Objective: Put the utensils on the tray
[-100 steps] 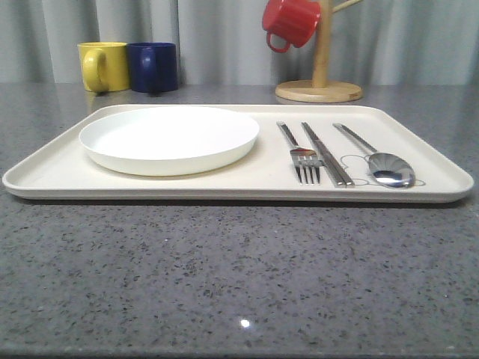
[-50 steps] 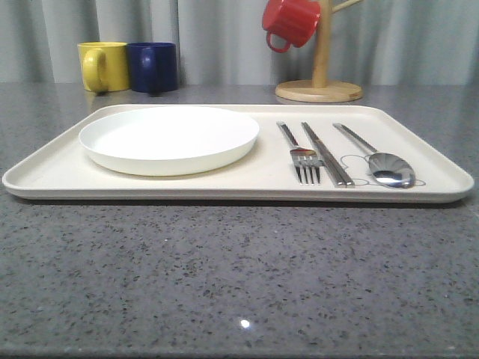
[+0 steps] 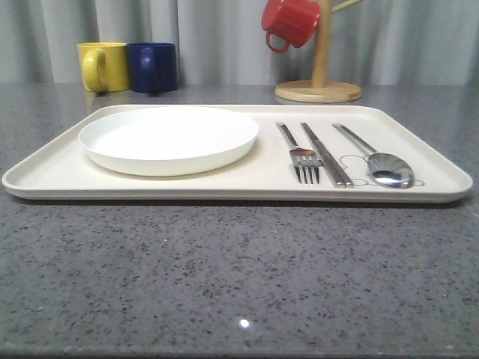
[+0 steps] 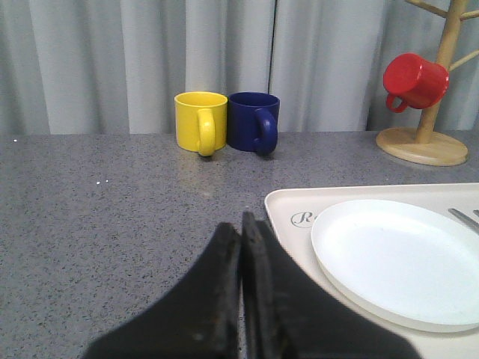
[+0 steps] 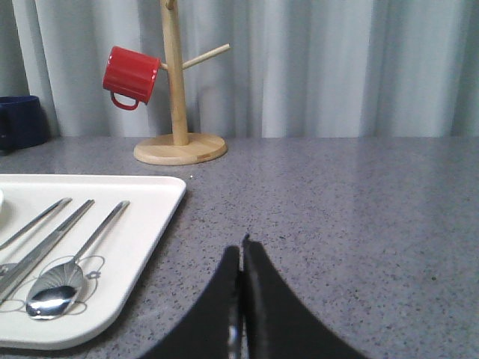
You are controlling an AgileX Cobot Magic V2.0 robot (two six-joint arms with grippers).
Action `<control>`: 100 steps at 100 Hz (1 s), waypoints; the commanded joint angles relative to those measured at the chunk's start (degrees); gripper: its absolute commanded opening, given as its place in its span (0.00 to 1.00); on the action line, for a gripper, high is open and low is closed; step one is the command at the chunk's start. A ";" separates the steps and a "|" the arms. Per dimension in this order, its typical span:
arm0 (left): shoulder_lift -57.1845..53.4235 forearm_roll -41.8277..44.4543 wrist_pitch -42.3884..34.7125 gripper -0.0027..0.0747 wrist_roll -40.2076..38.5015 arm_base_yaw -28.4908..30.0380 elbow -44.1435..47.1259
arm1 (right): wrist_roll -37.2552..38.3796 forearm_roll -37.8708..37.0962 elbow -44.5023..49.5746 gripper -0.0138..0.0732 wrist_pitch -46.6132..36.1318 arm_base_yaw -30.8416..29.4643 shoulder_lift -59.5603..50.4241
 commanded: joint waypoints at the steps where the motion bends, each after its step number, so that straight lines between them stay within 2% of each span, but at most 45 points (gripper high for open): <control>1: 0.42 -0.52 -4.41 0.01 0.04 -0.09 -1.64 | -0.63 0.20 -0.10 0.08 -6.84 -0.35 -1.33; 100: 0.42 -0.52 -4.41 0.01 0.04 -0.09 -1.64 | -0.57 0.46 0.19 0.08 -7.36 -0.35 -1.33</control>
